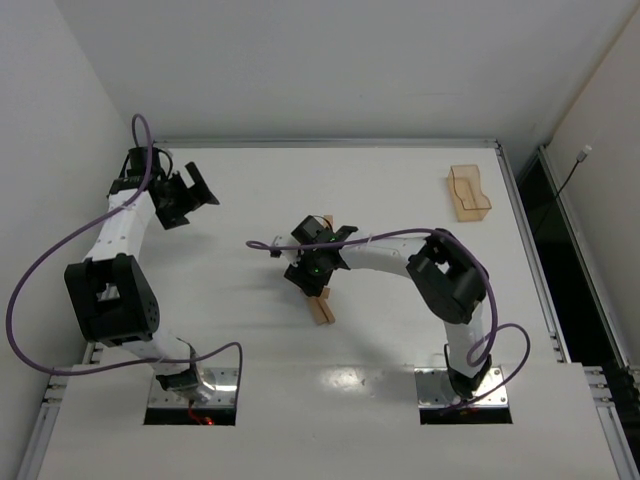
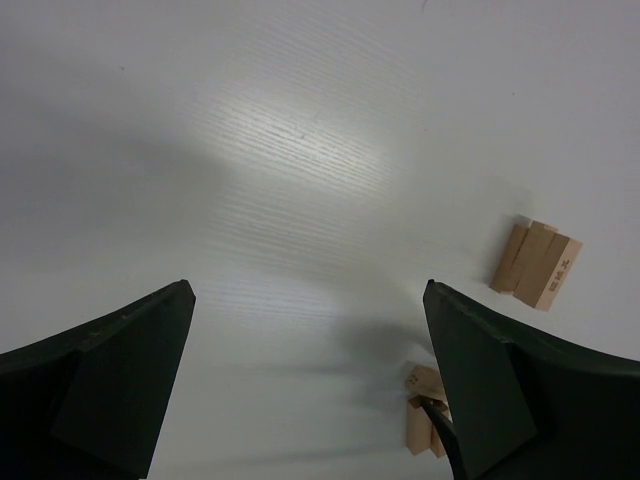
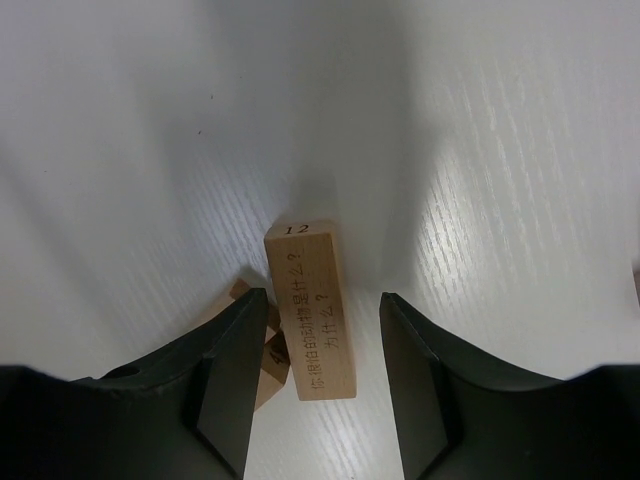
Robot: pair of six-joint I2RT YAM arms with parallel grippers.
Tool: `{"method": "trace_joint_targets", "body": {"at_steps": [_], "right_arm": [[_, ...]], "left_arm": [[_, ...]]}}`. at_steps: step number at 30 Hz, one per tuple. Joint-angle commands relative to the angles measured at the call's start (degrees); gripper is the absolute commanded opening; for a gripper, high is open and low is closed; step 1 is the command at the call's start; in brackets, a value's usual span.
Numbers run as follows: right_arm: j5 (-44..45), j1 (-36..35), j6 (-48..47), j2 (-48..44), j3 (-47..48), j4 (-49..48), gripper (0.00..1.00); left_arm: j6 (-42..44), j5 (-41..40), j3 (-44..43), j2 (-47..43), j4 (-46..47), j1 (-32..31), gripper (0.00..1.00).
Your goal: Build the wood block tower
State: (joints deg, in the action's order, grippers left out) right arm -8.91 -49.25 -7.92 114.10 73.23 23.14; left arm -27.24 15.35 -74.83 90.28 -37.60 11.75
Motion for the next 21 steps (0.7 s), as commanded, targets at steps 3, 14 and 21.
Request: {"method": "trace_joint_targets", "body": {"at_steps": [3,14,21], "right_arm": [[0.91,0.65,-0.51,-0.55,-0.11,-0.37,0.45],[1.44,1.71,-1.04,-2.21,-3.53,0.24,0.38],[1.96,1.71,-1.04,-3.89,-4.58,0.77,0.37]], "left_arm": [[-0.88,1.78,-2.16,0.51,1.31,1.26,0.99],[-0.88,2.31,-2.16,1.04,1.31,1.26,0.99],[-1.41,2.31,-2.16,1.04,1.83,1.26,0.99]]}}
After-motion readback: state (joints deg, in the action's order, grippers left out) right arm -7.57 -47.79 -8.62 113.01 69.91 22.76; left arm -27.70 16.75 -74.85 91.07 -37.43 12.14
